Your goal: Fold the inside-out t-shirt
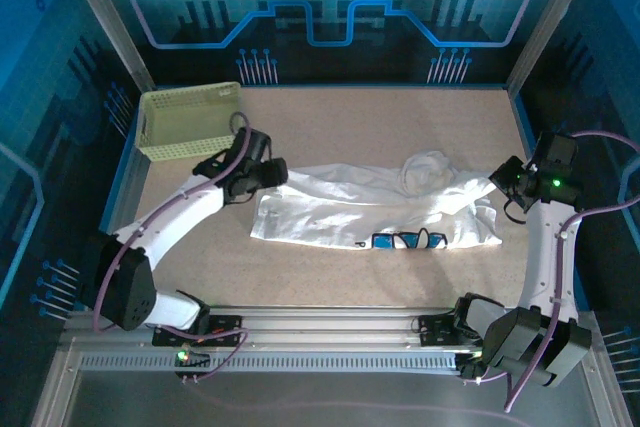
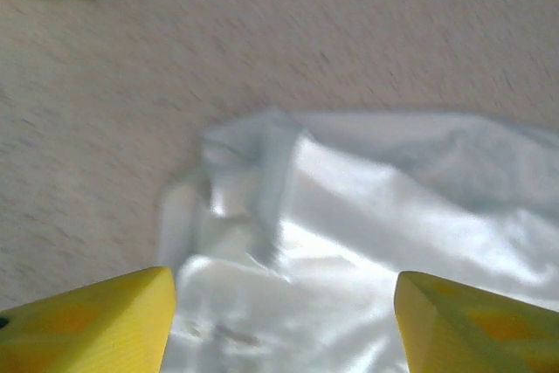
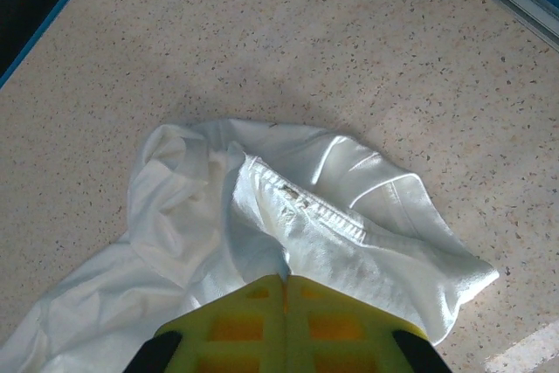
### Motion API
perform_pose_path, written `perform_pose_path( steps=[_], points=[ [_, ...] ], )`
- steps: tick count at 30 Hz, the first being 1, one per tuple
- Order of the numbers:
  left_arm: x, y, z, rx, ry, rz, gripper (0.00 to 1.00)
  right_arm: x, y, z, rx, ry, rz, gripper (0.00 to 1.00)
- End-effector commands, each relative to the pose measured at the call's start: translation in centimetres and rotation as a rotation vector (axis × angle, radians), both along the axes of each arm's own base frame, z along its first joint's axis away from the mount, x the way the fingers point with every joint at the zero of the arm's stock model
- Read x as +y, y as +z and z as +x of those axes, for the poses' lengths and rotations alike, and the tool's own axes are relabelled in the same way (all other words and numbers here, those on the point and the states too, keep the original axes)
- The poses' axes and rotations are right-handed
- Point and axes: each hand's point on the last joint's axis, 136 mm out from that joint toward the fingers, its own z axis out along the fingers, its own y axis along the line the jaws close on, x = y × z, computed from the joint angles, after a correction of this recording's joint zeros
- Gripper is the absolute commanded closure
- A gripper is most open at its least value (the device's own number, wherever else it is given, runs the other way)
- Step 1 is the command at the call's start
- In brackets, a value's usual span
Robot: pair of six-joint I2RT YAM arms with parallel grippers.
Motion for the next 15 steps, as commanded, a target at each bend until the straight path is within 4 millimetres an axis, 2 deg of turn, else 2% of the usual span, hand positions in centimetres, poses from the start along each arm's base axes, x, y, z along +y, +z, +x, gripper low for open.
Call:
perform_pose_path(
  steps=[1, 10, 15],
  points=[
    [0.1, -5.1, -2.3, 0.169, -0.001, 0.06, 0.37, -0.2, 0.2, 0.0, -0.016, 0.0, 0.006, 1.0],
    [-0.5, -6.8, 0.2, 0.203, -0.01, 0.115, 0.49, 0.0, 0.0, -0.3, -0.014, 0.004, 0.012, 1.0],
    [0.1, -7.6, 0.8, 0.211, 0.009, 0.144, 0.54, 0.1, -0.1, -0.4, -0.012, 0.006, 0.013, 1.0]
  ],
)
